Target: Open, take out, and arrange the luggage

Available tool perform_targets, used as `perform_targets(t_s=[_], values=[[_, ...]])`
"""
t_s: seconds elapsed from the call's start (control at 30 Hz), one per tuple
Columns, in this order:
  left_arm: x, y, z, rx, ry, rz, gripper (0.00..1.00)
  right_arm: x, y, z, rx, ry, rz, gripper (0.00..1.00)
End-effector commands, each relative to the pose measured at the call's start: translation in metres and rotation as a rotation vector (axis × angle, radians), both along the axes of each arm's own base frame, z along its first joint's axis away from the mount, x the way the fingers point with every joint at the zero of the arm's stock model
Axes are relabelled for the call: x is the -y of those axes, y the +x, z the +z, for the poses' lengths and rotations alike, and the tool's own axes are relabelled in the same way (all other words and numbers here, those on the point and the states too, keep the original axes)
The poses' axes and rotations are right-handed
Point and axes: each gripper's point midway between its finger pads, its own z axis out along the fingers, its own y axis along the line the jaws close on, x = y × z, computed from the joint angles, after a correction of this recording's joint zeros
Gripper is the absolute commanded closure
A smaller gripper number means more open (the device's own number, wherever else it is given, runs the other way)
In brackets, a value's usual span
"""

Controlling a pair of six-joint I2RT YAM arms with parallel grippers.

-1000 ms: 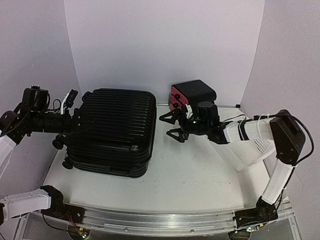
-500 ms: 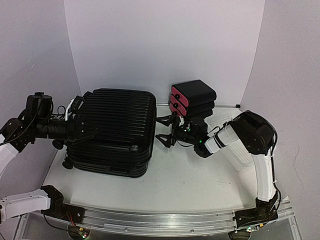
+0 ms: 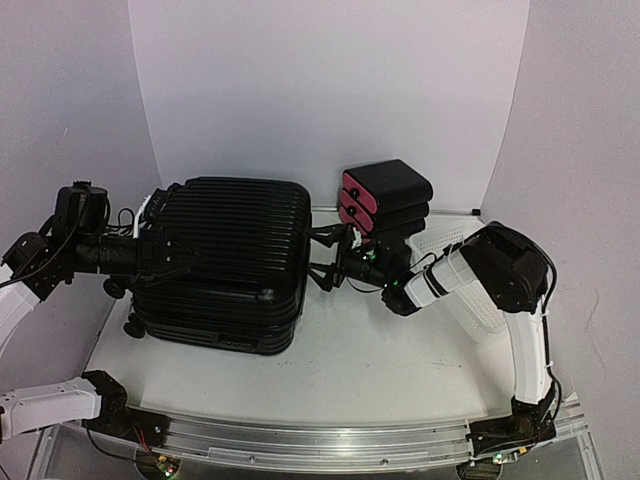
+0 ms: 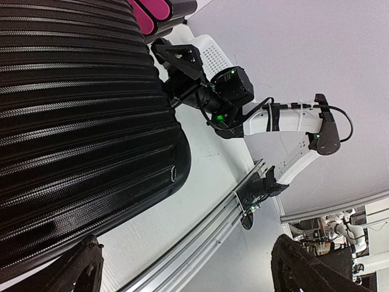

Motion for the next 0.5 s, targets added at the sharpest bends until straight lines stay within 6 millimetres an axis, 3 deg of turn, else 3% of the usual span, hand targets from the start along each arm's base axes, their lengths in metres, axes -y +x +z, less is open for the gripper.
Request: perform_targets(t_s=[0.0, 0.1, 0.27, 0.4, 0.47], values=[[0.0, 0.005, 0.031, 0.118, -0.028, 0.011, 0.05, -0.002, -0.025, 0.113, 0.194, 0.178, 0.039, 0.02], [-0.004, 0.011, 0.029, 0.123, 0.001, 0.041, 0.05, -0.005, -0.036, 0.139, 0.23, 0.195, 0.057, 0.02], [-0.019, 0.021, 0.053, 0.233, 0.104, 0.109, 0.08, -0.014, -0.047, 0.162, 0.284, 0.101, 0.069, 0.02], [-0.067, 0.047, 0.076, 0.468, 0.346, 0.322, 0.06, -0.027, -0.045, 0.184, 0.326, 0.028, 0.067, 0.02], [-0.08, 0.051, 0.094, 0.575, 0.423, 0.358, 0.06, -0.035, -0.043, 0.196, 0.338, 0.007, 0.065, 0.02]])
